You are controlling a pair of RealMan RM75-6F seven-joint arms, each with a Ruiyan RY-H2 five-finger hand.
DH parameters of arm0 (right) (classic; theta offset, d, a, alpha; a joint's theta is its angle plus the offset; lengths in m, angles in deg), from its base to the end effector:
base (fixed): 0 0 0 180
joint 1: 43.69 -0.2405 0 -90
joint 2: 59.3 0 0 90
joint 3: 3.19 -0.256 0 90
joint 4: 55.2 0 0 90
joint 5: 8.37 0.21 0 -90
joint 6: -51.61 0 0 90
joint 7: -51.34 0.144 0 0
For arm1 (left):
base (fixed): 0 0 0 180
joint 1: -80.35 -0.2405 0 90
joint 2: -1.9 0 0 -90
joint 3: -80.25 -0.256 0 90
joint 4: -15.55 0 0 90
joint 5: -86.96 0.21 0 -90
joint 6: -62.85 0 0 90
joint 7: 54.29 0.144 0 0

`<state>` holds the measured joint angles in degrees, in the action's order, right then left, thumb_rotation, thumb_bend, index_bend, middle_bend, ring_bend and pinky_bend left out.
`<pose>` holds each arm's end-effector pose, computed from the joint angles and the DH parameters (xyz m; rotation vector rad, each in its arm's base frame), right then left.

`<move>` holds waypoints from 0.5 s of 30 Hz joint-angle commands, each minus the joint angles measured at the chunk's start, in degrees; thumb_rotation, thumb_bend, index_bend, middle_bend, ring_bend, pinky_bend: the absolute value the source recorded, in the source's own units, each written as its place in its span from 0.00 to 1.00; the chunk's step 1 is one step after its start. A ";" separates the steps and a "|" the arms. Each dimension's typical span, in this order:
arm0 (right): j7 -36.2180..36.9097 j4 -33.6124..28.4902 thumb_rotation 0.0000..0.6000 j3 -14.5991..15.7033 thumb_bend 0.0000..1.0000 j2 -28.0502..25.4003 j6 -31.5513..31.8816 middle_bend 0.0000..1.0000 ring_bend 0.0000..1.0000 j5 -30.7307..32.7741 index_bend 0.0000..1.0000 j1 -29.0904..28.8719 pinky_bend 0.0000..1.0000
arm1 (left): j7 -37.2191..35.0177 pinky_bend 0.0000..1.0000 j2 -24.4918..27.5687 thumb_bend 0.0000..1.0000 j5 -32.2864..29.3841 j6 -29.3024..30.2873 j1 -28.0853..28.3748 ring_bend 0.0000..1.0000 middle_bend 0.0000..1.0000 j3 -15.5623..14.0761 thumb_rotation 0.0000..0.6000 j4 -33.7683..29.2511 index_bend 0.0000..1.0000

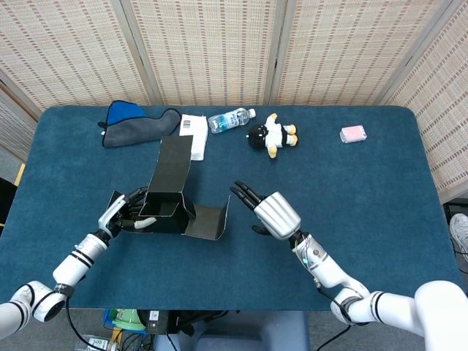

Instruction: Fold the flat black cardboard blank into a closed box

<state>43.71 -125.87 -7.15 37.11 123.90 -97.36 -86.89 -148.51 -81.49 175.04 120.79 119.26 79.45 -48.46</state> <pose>-0.1244 -0.3271 -0.0249 1.9344 -0.5443 1.2826 -0.2464 0.3511 0.0292 -1.1105 -2.3110 -1.5797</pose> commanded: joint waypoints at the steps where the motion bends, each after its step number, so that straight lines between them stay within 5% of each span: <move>1: 0.39 3.74 1.00 -0.55 0.00 3.40 2.08 0.06 0.71 -1.79 0.00 0.34 1.00 | -0.62 0.69 1.11 0.17 0.00 -0.54 0.30 0.55 0.27 0.35 1.00 -1.36 0.23; 15: 3.19 15.80 1.00 -3.37 0.00 14.38 8.32 0.04 0.69 -5.74 0.00 -1.14 1.00 | -3.34 0.69 4.06 0.17 0.79 -2.16 1.55 0.55 0.27 1.14 1.00 -6.52 0.23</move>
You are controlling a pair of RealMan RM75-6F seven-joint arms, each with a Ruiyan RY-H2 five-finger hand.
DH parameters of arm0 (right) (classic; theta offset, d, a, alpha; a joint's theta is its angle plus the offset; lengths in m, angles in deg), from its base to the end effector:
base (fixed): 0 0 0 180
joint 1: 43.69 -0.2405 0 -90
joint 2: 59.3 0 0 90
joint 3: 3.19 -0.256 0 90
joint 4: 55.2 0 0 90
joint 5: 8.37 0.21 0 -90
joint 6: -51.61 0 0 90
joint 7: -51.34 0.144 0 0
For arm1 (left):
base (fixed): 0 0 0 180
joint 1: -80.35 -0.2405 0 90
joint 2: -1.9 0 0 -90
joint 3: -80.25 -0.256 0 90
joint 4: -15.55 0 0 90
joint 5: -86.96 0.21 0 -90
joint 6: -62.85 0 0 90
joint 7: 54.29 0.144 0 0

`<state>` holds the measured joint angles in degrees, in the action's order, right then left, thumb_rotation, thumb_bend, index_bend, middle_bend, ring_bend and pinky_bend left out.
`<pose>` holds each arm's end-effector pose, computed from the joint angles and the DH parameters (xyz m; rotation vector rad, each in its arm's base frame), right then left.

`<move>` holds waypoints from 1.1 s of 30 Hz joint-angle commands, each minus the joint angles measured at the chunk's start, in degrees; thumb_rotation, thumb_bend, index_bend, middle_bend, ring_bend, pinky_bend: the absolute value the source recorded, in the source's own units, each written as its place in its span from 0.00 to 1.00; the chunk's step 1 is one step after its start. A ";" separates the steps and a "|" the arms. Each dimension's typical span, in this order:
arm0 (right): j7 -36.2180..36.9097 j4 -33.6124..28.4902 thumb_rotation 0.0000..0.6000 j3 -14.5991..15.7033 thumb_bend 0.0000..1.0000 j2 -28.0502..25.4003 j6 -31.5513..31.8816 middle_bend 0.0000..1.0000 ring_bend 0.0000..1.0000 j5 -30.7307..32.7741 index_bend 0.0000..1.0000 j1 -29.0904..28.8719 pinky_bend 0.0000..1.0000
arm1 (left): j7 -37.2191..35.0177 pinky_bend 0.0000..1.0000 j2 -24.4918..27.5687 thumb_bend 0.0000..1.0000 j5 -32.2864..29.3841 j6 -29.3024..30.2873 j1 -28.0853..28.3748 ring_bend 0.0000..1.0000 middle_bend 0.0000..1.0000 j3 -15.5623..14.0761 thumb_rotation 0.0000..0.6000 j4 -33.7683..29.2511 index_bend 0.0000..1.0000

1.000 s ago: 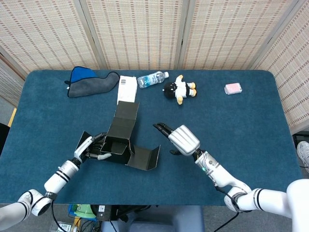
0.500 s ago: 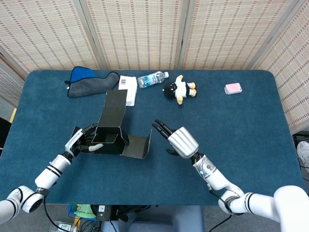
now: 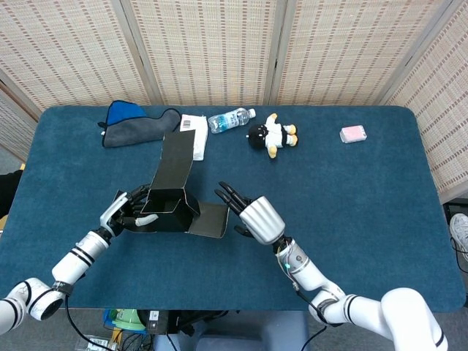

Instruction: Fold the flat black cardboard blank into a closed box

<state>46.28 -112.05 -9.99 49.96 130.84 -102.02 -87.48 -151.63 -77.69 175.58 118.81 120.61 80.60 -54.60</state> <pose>-0.0999 -0.3233 -0.0590 1.8311 -0.4624 1.4479 -0.2275 0.3512 0.0379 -1.0724 -2.4125 -1.5855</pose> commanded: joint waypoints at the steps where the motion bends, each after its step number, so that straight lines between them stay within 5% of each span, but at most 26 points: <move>1: 0.74 2.79 1.00 -0.68 0.00 2.00 1.94 0.05 0.69 -1.44 0.00 -0.73 1.00 | -0.23 0.69 0.32 0.17 0.32 -0.31 0.29 0.55 0.27 -0.03 1.00 -0.51 0.23; 15: 3.88 11.22 1.00 -1.60 0.00 6.74 5.19 0.10 0.69 -3.68 0.00 -3.10 1.00 | 0.59 0.69 -0.35 0.17 1.51 -1.61 1.24 0.55 0.27 -0.91 1.00 -0.91 0.22; 33: 2.54 11.45 1.00 0.20 0.00 6.03 2.61 0.15 0.69 -4.48 0.00 -4.37 1.00 | 12.53 0.69 -3.81 0.17 3.29 -1.73 2.12 0.55 0.27 -2.70 1.00 2.91 0.22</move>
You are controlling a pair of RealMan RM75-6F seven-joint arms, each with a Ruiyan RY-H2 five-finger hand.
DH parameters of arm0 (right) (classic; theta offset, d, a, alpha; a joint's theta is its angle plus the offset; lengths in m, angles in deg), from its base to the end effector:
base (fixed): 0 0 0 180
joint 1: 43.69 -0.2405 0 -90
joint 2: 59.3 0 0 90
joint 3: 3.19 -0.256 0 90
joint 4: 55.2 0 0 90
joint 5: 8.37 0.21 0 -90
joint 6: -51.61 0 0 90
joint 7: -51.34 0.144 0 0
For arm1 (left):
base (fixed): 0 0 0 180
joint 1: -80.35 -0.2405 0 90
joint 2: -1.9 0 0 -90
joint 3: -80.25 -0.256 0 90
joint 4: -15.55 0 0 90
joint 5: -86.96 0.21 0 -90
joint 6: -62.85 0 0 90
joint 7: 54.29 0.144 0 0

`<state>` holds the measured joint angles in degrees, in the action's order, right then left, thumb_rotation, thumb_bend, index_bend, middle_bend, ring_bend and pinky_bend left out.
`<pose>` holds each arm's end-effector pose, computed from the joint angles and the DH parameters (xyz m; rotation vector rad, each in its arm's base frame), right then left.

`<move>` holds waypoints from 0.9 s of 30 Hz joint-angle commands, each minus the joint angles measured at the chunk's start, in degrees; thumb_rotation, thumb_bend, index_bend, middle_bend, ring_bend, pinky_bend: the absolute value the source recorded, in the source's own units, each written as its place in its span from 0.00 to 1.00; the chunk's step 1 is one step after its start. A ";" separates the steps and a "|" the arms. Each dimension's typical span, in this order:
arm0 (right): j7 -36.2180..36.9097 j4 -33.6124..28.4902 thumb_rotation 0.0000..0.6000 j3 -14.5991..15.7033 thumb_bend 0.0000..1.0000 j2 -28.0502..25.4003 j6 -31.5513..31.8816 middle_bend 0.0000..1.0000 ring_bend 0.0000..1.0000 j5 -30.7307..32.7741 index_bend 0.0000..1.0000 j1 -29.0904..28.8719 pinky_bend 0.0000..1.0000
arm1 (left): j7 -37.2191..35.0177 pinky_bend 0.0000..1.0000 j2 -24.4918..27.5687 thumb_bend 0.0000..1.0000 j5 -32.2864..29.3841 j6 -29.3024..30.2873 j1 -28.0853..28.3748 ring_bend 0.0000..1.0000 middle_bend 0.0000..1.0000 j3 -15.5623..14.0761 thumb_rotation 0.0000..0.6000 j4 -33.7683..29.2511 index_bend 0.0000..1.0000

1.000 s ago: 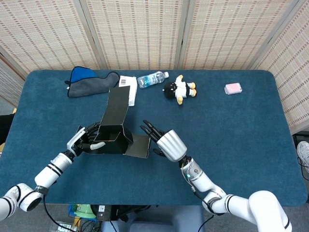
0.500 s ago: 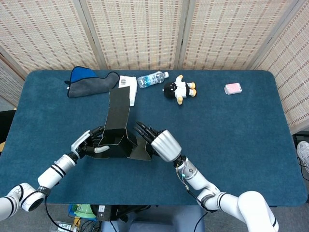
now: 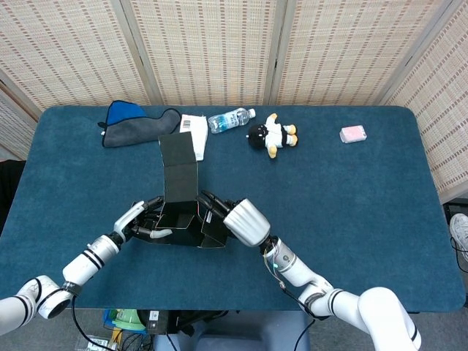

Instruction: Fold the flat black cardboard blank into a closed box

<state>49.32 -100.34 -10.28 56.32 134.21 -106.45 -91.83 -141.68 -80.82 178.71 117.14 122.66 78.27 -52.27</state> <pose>-0.0764 -0.3281 -0.0756 1.8586 -0.2949 1.5274 -0.2205 0.3459 0.0113 -1.3709 -2.2796 -1.4254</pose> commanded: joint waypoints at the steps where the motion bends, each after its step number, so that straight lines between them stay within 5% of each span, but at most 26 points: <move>1: -0.69 -0.34 1.00 0.71 0.00 -0.47 -1.02 0.15 0.69 -0.12 0.00 -0.01 1.00 | 3.35 0.69 -0.86 0.17 0.06 -0.14 0.05 0.55 0.27 -0.42 1.00 0.65 0.22; 16: -2.95 0.33 1.00 4.83 0.00 -1.28 -6.06 0.18 0.69 -1.70 0.00 -0.19 1.00 | 16.39 0.69 -4.35 0.17 -1.13 -1.25 -0.19 0.55 0.27 -0.75 1.00 2.28 0.22; 27: -0.77 6.17 1.00 6.48 0.00 1.83 -7.48 0.19 0.69 -2.41 0.00 -0.42 1.00 | 17.85 0.69 -6.12 0.17 -1.86 -2.15 -0.06 0.55 0.27 -0.65 1.00 2.88 0.22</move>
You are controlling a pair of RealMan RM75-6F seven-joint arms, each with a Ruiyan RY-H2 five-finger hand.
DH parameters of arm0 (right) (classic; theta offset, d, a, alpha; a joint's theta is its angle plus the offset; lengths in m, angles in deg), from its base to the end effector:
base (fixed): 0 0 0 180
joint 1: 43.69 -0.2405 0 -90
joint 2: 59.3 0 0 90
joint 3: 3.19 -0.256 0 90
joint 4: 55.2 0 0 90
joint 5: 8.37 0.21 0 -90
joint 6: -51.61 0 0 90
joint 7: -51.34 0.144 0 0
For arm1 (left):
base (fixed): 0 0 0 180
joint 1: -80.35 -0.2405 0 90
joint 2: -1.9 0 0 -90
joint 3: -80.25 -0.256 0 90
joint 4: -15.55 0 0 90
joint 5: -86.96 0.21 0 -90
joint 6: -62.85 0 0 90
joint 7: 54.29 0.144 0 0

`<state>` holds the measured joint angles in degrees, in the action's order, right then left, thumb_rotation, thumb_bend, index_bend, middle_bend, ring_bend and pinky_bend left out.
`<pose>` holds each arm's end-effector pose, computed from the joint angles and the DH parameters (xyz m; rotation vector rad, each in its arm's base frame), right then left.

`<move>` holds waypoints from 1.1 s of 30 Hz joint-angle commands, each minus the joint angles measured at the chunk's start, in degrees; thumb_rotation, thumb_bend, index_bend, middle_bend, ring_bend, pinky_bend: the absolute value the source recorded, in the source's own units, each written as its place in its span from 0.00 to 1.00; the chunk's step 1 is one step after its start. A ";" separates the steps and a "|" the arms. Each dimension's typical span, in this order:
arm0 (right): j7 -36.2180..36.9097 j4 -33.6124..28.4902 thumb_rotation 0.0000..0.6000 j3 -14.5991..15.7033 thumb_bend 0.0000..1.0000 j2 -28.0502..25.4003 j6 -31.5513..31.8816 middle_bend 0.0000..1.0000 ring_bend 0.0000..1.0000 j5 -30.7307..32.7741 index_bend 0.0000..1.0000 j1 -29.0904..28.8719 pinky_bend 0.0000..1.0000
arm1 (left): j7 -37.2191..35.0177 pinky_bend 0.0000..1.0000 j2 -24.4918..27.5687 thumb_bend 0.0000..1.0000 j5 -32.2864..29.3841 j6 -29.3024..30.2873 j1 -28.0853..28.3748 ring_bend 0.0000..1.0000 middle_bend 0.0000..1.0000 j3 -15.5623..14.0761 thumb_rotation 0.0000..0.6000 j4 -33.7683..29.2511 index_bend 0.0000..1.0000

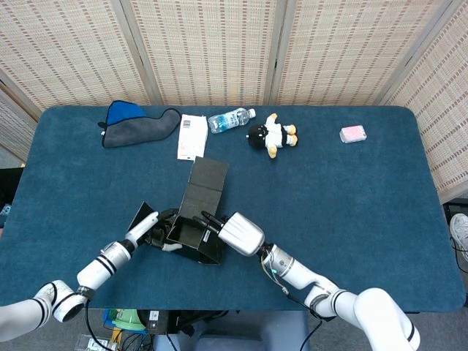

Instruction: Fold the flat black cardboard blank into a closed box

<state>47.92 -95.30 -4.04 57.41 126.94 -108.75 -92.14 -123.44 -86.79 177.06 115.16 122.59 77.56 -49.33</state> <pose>-0.0969 -0.3198 -0.1092 2.0966 -0.1995 1.3140 -0.2196 0.3361 -0.0257 -1.6116 -2.0353 -1.2796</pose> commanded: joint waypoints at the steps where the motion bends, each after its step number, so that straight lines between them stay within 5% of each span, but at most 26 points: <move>1: 0.84 1.47 1.00 0.28 0.00 0.95 -0.33 0.19 0.69 -0.09 0.00 -0.17 1.00 | -0.22 0.69 -0.25 0.17 -0.18 -0.18 0.02 0.55 0.27 0.04 1.00 0.09 0.22; 11: 2.77 3.10 1.00 -0.37 0.04 2.26 0.12 0.21 0.70 -0.17 0.04 -1.65 1.00 | 1.87 0.69 -1.11 0.17 -0.35 0.73 -0.43 0.55 0.22 0.28 1.00 0.59 0.10; 33: -1.57 -4.08 1.00 0.38 0.21 -2.47 -6.46 0.33 0.75 -0.63 0.25 -5.60 1.00 | 6.08 0.69 -2.90 0.17 -1.13 1.67 -1.33 0.55 0.17 0.90 1.00 1.17 0.08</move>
<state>46.47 -99.21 -3.71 55.08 120.58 -109.39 -97.69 -117.60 -89.57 176.02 116.75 121.35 78.38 -48.24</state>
